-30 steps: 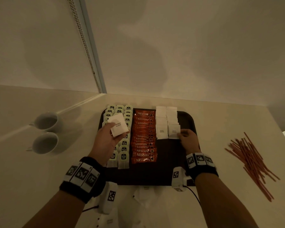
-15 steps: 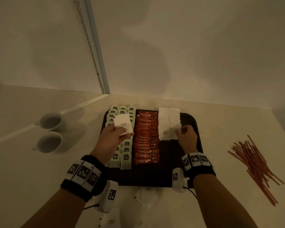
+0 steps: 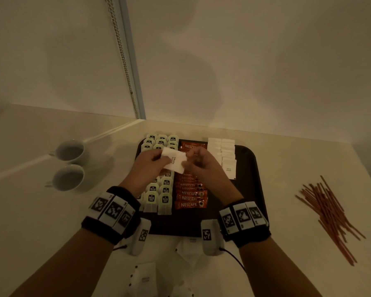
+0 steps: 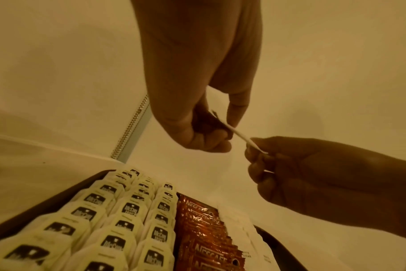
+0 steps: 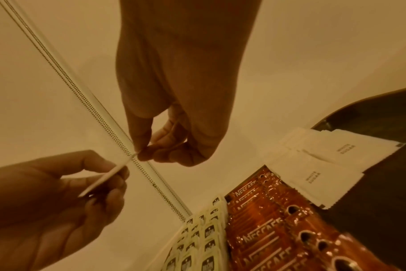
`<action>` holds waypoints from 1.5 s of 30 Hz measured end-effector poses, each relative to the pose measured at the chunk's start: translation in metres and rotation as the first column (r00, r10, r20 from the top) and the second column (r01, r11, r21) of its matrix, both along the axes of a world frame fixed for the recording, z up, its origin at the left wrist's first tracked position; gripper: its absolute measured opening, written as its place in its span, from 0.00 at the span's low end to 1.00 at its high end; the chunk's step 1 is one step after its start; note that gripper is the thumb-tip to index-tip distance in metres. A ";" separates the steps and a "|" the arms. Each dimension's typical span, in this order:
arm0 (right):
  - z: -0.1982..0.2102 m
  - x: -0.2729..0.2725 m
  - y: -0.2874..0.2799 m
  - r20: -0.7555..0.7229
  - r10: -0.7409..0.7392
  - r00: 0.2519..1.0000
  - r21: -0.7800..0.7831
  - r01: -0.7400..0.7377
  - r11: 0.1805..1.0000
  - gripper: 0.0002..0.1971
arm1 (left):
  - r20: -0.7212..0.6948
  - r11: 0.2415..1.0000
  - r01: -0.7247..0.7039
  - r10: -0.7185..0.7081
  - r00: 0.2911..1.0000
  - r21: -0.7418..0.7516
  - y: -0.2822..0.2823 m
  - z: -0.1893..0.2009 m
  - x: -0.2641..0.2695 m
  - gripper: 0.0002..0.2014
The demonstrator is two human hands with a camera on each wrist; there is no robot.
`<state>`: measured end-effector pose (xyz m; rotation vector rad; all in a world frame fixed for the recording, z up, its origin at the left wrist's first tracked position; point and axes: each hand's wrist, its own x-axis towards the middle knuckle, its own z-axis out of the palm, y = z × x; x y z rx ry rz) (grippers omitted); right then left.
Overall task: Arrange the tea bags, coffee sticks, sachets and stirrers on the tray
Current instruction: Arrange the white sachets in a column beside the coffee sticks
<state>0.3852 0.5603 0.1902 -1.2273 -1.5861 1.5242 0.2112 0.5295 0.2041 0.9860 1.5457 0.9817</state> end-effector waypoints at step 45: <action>-0.053 0.050 -0.020 0.477 -0.203 0.855 0.186 0.128 0.974 0.04 | -0.146 0.919 -0.182 0.139 0.979 -0.349 -0.191 -0.054 -0.124 0.09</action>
